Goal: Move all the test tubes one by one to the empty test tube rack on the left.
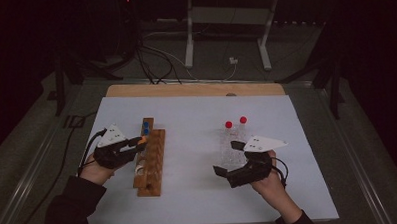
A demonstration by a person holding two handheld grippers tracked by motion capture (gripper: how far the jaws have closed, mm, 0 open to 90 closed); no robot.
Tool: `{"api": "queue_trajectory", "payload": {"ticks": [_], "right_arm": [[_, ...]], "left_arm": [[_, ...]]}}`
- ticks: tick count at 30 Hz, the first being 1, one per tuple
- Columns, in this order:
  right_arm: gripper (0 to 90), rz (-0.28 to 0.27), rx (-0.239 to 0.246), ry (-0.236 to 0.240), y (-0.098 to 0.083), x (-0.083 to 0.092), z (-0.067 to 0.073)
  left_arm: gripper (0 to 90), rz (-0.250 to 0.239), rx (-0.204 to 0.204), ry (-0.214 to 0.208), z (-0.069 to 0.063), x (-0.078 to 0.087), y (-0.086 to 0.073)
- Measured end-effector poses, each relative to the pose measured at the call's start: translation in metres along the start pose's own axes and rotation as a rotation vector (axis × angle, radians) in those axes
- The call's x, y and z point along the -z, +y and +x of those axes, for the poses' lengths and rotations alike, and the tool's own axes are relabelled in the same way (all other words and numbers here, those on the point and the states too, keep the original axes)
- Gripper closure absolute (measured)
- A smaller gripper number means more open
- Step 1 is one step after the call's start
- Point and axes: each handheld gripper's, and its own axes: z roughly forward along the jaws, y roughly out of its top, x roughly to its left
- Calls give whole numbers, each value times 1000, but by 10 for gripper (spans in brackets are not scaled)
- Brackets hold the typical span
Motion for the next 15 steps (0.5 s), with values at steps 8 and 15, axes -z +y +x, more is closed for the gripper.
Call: {"api": "queue_trajectory", "payload": {"ticks": [8, 15], "right_arm": [[0, -2, 0, 0, 0, 3, -1], [0, -19, 7, -16, 4, 9, -4]], "left_arm": [[717, 31, -14, 15, -2, -4, -5], [703, 32, -7, 3, -3, -1, -6]]}}
